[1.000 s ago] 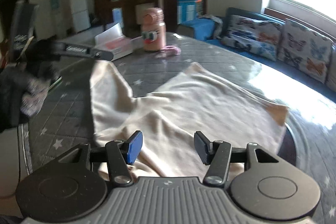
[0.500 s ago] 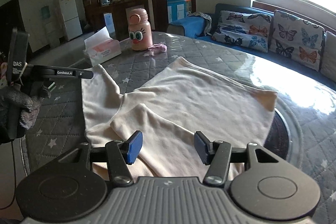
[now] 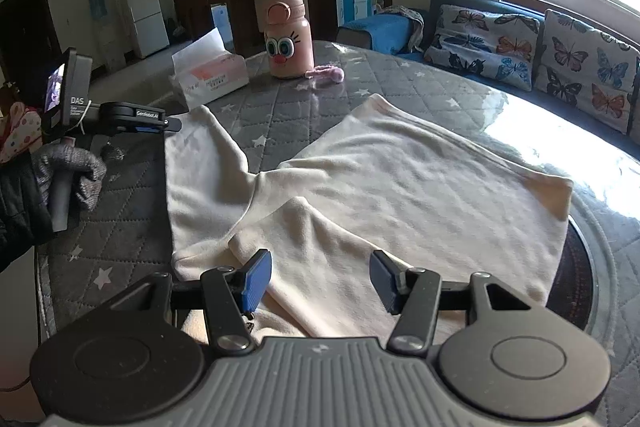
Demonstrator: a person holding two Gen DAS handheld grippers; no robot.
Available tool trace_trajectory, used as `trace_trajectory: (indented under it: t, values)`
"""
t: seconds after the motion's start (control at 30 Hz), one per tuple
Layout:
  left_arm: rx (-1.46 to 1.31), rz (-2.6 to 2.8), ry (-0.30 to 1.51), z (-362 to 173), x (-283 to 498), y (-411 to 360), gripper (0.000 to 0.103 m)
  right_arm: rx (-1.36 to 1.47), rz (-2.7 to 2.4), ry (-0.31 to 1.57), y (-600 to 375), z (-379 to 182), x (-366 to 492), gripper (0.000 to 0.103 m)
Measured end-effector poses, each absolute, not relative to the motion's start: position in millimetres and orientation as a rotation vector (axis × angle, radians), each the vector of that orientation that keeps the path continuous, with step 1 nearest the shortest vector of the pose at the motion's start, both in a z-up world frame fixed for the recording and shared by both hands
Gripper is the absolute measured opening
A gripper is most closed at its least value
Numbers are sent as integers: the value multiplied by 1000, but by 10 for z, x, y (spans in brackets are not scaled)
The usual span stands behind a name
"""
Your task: Fold clothes
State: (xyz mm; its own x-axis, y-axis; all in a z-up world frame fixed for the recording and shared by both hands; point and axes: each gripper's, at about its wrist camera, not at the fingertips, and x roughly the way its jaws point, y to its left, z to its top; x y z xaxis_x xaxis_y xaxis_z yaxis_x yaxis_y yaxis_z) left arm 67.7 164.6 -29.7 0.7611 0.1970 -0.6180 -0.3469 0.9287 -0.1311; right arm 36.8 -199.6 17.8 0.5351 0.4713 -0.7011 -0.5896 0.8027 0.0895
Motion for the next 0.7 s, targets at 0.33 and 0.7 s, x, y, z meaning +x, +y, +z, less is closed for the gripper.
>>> trace_trajectory:
  t: [0.33, 0.7]
  values:
    - [-272, 285, 610, -175, 641, 1571, 5, -148, 629, 782, -2030, 174, 367, 56]
    - [-251, -106, 521, 414, 261, 510, 5, -82, 575, 741, -2376, 266, 278, 56]
